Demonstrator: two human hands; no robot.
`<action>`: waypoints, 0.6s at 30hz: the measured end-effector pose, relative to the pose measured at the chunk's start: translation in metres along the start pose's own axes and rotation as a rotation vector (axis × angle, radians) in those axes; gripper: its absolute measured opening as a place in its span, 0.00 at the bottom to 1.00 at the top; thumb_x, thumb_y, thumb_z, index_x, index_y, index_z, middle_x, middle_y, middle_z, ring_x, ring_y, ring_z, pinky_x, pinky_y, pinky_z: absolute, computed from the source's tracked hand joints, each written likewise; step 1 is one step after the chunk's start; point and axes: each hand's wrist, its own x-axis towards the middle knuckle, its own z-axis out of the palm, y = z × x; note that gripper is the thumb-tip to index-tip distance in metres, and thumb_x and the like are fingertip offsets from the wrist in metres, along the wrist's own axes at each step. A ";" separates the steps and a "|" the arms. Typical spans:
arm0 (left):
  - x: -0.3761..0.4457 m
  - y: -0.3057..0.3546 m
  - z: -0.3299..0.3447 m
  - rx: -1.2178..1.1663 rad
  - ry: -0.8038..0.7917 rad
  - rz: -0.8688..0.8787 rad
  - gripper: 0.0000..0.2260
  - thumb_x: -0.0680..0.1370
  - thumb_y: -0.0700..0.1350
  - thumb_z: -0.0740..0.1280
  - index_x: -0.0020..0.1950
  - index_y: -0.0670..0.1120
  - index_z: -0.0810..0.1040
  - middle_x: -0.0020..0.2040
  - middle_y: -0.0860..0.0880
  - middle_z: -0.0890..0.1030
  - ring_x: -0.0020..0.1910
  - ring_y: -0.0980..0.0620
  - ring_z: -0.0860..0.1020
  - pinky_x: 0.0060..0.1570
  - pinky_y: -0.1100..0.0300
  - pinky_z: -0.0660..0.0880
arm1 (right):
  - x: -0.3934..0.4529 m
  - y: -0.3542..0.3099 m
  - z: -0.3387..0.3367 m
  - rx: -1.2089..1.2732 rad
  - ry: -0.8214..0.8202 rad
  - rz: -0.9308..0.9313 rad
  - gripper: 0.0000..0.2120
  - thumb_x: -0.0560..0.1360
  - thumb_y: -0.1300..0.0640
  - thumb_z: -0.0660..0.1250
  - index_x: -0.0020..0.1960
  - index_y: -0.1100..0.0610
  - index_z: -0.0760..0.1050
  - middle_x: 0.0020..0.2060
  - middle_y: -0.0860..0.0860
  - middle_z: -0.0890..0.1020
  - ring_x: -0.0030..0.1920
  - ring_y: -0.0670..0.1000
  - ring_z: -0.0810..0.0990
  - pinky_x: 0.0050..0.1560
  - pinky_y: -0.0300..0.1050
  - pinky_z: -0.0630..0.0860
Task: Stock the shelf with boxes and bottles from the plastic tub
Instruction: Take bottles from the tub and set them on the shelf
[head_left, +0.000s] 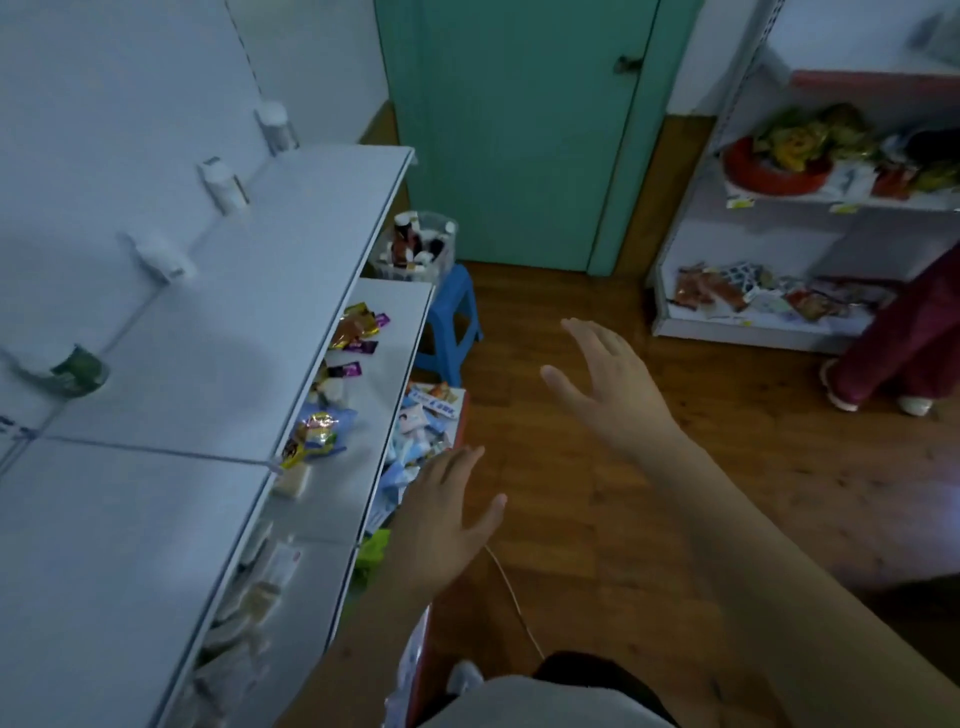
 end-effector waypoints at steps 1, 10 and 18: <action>0.017 -0.001 0.001 -0.005 -0.023 0.012 0.31 0.77 0.67 0.56 0.76 0.53 0.65 0.74 0.53 0.67 0.73 0.54 0.64 0.71 0.52 0.65 | 0.010 0.006 0.000 -0.003 0.005 0.016 0.33 0.80 0.37 0.57 0.79 0.53 0.58 0.77 0.51 0.64 0.77 0.52 0.58 0.76 0.51 0.59; 0.186 0.000 0.023 0.027 -0.154 0.046 0.32 0.77 0.67 0.57 0.77 0.53 0.63 0.75 0.54 0.65 0.74 0.55 0.61 0.72 0.53 0.63 | 0.135 0.091 0.006 0.039 -0.022 0.124 0.33 0.80 0.37 0.57 0.79 0.53 0.56 0.78 0.50 0.61 0.78 0.51 0.56 0.75 0.49 0.58; 0.364 0.016 0.029 0.051 -0.093 -0.030 0.34 0.75 0.68 0.55 0.75 0.50 0.68 0.72 0.51 0.70 0.71 0.51 0.68 0.68 0.47 0.69 | 0.320 0.175 -0.011 0.083 -0.103 0.031 0.34 0.80 0.35 0.56 0.80 0.51 0.54 0.78 0.49 0.60 0.78 0.49 0.57 0.76 0.51 0.60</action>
